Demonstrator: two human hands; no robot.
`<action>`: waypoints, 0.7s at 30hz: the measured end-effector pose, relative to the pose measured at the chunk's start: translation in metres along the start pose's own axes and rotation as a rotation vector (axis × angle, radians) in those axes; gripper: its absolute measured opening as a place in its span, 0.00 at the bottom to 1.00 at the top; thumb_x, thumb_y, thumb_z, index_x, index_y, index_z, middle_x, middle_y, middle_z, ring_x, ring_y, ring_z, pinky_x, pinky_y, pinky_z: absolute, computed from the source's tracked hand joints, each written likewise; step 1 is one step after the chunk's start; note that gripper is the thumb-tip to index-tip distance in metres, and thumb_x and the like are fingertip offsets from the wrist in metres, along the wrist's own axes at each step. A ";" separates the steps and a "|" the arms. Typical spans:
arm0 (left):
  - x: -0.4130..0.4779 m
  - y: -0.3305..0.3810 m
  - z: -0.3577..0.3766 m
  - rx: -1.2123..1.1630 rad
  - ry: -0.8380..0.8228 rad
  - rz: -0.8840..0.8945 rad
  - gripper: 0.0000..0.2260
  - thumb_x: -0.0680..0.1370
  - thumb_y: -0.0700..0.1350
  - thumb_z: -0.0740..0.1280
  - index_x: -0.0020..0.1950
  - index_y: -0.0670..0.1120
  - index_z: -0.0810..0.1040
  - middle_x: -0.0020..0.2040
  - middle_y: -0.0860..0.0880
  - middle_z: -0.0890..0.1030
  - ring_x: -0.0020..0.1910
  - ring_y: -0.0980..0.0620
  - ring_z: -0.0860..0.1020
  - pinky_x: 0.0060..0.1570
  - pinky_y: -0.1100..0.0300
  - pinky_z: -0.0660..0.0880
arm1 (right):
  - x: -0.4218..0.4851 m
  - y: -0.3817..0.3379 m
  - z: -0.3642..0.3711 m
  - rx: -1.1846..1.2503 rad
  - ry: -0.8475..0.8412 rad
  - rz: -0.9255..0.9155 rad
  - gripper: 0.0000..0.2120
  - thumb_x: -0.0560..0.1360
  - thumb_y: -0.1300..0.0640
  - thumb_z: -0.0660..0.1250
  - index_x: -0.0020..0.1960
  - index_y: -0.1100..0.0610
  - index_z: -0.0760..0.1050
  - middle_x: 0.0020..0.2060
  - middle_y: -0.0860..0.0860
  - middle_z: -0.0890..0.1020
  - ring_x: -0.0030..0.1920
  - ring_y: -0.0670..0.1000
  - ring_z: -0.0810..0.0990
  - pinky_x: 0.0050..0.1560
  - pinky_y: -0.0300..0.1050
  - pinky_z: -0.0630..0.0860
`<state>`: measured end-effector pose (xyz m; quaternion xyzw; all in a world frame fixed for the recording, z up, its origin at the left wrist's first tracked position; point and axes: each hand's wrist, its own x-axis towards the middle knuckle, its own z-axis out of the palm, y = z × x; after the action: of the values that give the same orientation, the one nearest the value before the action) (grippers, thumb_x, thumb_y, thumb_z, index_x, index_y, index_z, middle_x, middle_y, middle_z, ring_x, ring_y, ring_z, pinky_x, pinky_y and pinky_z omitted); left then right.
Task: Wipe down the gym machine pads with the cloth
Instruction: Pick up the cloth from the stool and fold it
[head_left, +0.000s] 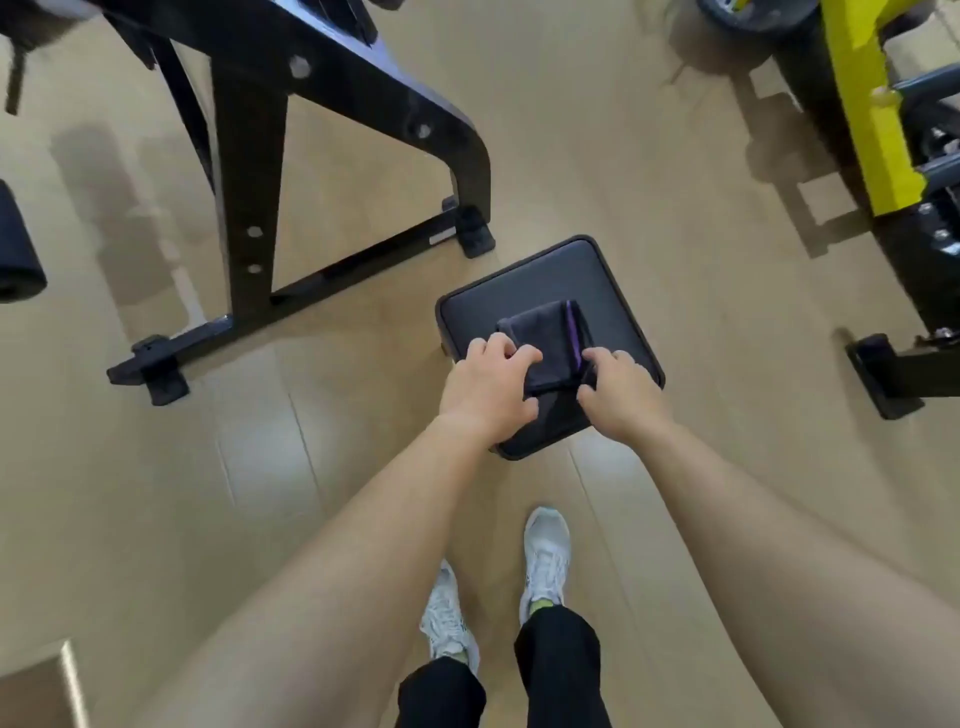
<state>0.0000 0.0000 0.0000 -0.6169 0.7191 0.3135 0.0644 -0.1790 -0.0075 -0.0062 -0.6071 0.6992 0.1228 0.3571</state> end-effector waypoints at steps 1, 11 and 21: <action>0.008 0.003 0.009 0.032 0.013 0.014 0.25 0.75 0.53 0.69 0.72 0.55 0.69 0.65 0.48 0.71 0.64 0.44 0.69 0.59 0.49 0.75 | 0.007 0.003 0.006 0.035 0.046 -0.006 0.23 0.80 0.54 0.63 0.74 0.52 0.67 0.67 0.57 0.73 0.66 0.61 0.74 0.62 0.55 0.73; 0.020 0.011 0.017 -0.015 0.148 -0.026 0.07 0.81 0.52 0.64 0.51 0.50 0.75 0.51 0.50 0.75 0.48 0.48 0.74 0.44 0.50 0.79 | 0.024 0.004 0.007 0.243 0.039 0.040 0.05 0.79 0.55 0.66 0.55 0.50 0.77 0.51 0.52 0.83 0.50 0.55 0.80 0.50 0.51 0.79; -0.081 0.039 -0.170 -0.518 0.079 -0.191 0.04 0.82 0.46 0.64 0.48 0.53 0.73 0.42 0.53 0.80 0.42 0.49 0.78 0.43 0.53 0.76 | -0.081 -0.107 -0.129 0.059 -0.171 -0.297 0.11 0.76 0.53 0.64 0.54 0.47 0.82 0.58 0.48 0.81 0.58 0.53 0.78 0.53 0.54 0.80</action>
<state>0.0329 -0.0197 0.1886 -0.6894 0.5555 0.4554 -0.0943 -0.1234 -0.0492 0.1664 -0.6803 0.5722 0.0994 0.4472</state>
